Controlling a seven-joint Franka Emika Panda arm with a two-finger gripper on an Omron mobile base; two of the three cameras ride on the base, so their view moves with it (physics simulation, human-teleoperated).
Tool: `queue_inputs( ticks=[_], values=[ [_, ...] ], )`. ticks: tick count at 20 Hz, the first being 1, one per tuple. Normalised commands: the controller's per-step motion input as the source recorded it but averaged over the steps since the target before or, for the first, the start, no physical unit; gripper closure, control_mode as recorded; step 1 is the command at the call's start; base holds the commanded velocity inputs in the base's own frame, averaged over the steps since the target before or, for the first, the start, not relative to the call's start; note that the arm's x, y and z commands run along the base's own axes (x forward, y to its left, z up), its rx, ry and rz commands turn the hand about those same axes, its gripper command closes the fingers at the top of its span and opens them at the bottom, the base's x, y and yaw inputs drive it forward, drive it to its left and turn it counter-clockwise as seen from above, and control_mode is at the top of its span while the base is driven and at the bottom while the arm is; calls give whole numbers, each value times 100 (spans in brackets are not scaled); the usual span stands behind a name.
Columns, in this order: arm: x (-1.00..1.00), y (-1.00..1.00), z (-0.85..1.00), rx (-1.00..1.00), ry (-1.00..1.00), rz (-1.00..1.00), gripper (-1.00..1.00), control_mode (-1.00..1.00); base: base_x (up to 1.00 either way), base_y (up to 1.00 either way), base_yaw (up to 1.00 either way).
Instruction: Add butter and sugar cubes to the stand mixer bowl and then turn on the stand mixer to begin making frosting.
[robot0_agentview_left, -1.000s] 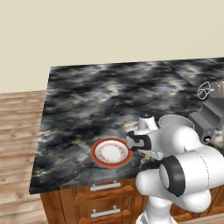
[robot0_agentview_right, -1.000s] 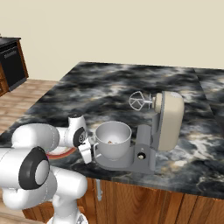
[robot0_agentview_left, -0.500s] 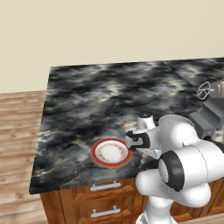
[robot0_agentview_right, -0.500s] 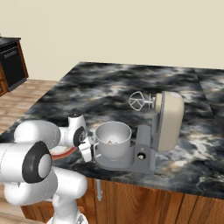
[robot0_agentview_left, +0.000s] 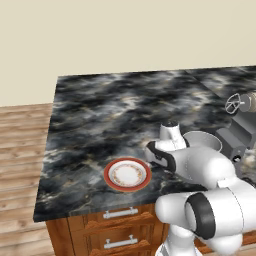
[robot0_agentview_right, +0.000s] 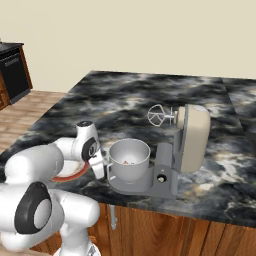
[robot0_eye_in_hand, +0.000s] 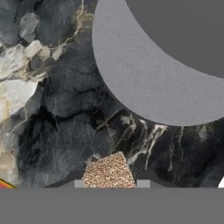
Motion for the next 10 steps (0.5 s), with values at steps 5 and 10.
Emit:
queue_inputs(
  ticks=[5, 10],
  values=[
    [-8, -1, 88, 0, 0, -6, 100, -100, 0, 0, 0],
    [-1, -12, 81, -3, 0, -1, 100, -100, 0, 0, 0]
  ],
)
